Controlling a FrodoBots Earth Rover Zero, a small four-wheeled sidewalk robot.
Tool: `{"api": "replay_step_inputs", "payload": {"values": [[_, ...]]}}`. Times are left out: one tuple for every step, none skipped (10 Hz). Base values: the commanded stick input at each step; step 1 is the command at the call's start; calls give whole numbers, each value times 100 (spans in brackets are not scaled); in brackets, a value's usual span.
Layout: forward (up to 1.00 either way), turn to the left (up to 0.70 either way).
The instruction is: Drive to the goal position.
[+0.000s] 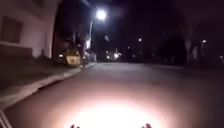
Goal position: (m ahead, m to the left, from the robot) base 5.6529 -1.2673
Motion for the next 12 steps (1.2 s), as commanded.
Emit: {"api": "replay_step_inputs", "payload": {"values": [[50, 0], [50, 0], [50, 0], [50, 0], [50, 0], [50, 0], [50, 0], [50, 0], [50, 0], [50, 0], [50, 0], [50, 0]]}}
